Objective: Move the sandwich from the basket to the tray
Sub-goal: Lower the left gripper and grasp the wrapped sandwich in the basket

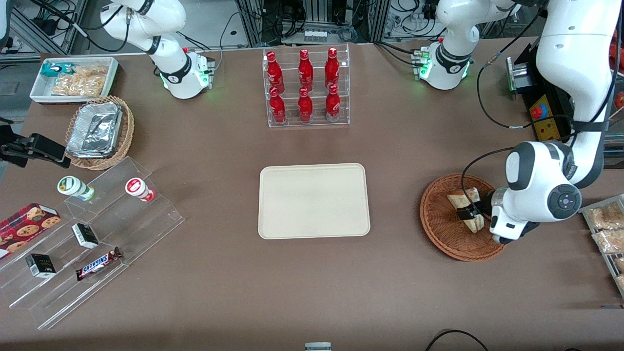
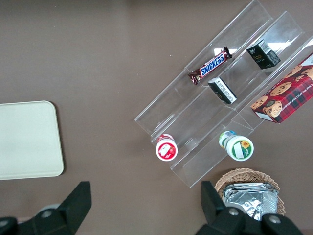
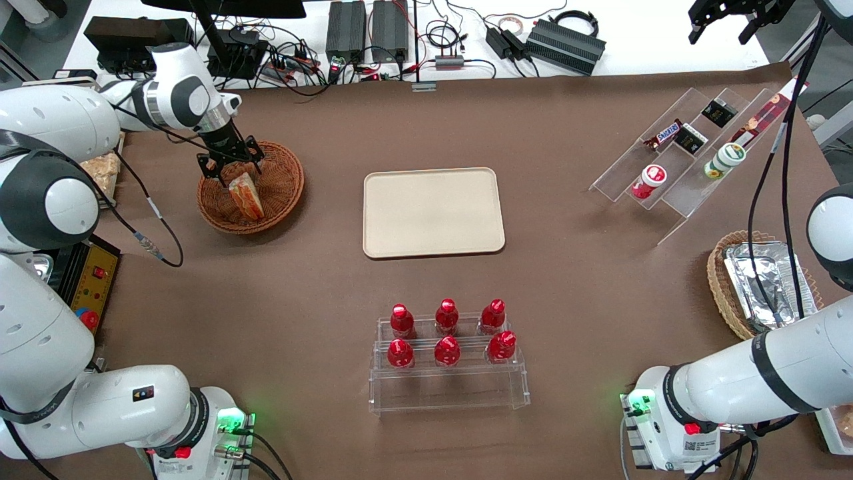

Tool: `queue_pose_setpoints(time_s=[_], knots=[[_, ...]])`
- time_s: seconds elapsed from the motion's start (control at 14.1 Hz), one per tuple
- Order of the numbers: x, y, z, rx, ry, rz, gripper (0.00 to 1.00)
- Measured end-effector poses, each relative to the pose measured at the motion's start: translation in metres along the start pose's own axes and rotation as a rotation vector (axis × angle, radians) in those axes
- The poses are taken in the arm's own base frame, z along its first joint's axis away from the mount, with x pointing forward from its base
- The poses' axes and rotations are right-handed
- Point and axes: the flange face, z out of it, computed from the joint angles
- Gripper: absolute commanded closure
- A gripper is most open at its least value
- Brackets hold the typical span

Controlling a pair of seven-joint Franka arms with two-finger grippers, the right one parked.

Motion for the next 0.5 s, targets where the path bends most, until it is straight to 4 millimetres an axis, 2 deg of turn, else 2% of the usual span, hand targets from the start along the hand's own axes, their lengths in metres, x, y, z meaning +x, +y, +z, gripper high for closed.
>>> queue_pose_setpoints(time_s=[0.07, 0.14, 0.21, 0.28, 0.35, 0.5], knots=[[0.001, 0.000, 0.010, 0.001, -0.006, 0.000, 0.02], [0.001, 0.000, 0.018, 0.003, -0.015, 0.000, 0.23], [0.002, -0.001, 0.023, 0.006, -0.022, -0.001, 0.53], [0.003, -0.002, 0.026, 0.008, -0.025, -0.002, 0.74], [0.003, -0.002, 0.026, 0.009, -0.024, -0.003, 0.85], [0.004, -0.003, 0.024, 0.028, -0.011, 0.009, 0.86]])
